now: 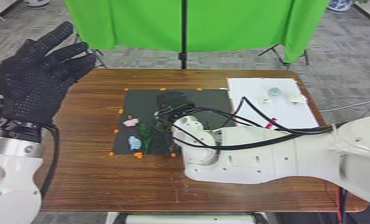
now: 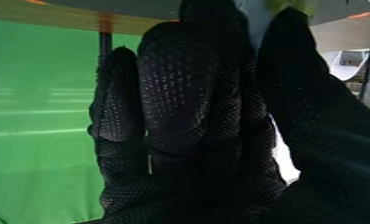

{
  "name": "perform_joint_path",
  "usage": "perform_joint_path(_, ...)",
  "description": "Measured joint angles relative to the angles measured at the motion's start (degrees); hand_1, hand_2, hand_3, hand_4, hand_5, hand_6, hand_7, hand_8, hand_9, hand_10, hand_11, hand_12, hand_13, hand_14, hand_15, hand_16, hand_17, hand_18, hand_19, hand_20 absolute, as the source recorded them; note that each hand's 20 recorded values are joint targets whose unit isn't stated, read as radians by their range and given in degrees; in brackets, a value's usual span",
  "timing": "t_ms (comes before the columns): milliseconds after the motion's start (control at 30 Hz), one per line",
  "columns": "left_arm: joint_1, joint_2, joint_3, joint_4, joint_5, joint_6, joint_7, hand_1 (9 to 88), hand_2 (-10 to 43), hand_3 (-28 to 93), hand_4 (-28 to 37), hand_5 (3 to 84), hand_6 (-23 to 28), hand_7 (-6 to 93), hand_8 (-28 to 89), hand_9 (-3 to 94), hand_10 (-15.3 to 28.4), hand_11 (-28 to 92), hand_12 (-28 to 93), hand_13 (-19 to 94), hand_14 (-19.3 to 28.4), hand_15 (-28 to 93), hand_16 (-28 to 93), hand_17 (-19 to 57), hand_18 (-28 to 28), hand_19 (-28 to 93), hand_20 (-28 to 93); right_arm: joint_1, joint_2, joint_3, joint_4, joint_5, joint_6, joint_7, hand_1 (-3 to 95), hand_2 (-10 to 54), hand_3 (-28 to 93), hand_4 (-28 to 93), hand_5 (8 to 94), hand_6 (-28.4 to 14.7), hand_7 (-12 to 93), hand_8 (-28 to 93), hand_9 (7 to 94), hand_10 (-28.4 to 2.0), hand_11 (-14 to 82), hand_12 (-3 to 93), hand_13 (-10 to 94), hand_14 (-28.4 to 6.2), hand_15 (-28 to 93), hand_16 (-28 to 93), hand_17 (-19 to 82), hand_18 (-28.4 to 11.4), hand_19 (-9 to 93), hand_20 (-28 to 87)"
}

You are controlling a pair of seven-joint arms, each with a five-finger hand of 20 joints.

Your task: Arrange flowers

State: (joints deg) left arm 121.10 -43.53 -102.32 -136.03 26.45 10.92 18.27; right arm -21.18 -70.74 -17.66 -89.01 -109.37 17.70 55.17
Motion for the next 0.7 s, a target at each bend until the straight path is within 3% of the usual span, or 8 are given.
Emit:
perform_joint_path(67, 0.0, 0.00, 0.00, 0.00, -0.30, -0.25, 0.10, 21.5, 9.3, 77, -25.8, 35.1, 9.9, 16.6, -10, 33.4, 22.1, 29, 12, 26, 28.4, 53, -10, -2.2, 28.4, 84, -28, 0.0, 0.0, 0.0, 0.0, -0.1, -0.3, 0.3, 48.5, -9.5, 66, -28, 77.0, 1.6, 17, -1, 87.7, -8.3, 20.0, 21.1, 82, -4.2, 60, 21, 46, -18.0, 93, 7)
perform_joint_path(200, 0.1, 0.00, 0.00, 0.03, -2.40, -0.81, 0.92, 21.5, 9.3, 77, -25.8, 35.2, 10.0, 16.5, -10, 33.4, 22.1, 29, 12, 26, 28.4, 53, -10, -2.6, 28.4, 83, -28, 0.0, -0.1, 0.0, 0.0, -0.1, -0.7, 0.5, 47.9, -9.5, 67, -28, 76.8, 1.6, 17, -1, 87.4, -8.4, 20.3, 20.8, 82, -4.3, 61, 21, 46, -18.3, 93, 7)
perform_joint_path(433, 1.0, 0.00, -0.43, 0.00, -2.69, -0.66, 1.09, 21.6, 9.3, 77, -25.8, 35.2, 10.0, 16.4, -10, 33.5, 21.9, 29, 12, 26, 28.4, 52, -10, -3.0, 28.4, 82, -28, 0.0, 0.0, 0.2, -0.1, -0.1, -0.8, 0.3, 44.7, -9.5, 69, -28, 74.9, 1.3, 16, -2, 86.0, -9.2, 23.0, 18.2, 82, -4.4, 61, 20, 46, -18.6, 93, 7)
perform_joint_path(567, 3.3, -0.06, -2.25, -0.50, -2.69, -0.11, 1.13, 21.6, 9.3, 77, -25.8, 35.2, 9.9, 16.4, -10, 33.4, 21.9, 29, 12, 26, 28.4, 52, -10, -3.3, 28.4, 81, -28, 0.0, 0.4, 1.1, -0.8, -0.1, -0.6, 0.0, 41.0, -9.5, 74, -28, 70.5, 1.2, 16, -11, 83.7, -10.0, 24.3, 15.8, 81, -5.0, 61, 20, 45, -18.7, 93, 5)
perform_joint_path(700, 7.3, -0.70, -5.46, -1.54, -2.69, 1.02, 1.13, 21.5, 9.2, 77, -25.8, 35.0, 9.8, 16.4, -10, 33.3, 21.9, 29, 12, 26, 28.4, 52, -10, -3.4, 28.4, 81, -28, 0.2, 1.7, 3.1, -2.3, -0.1, 0.0, -0.3, 39.2, -9.5, 74, -28, 65.0, 0.6, 15, -12, 81.6, -10.4, 24.5, 15.7, 80, -5.3, 60, 19, 45, -18.6, 93, 4)
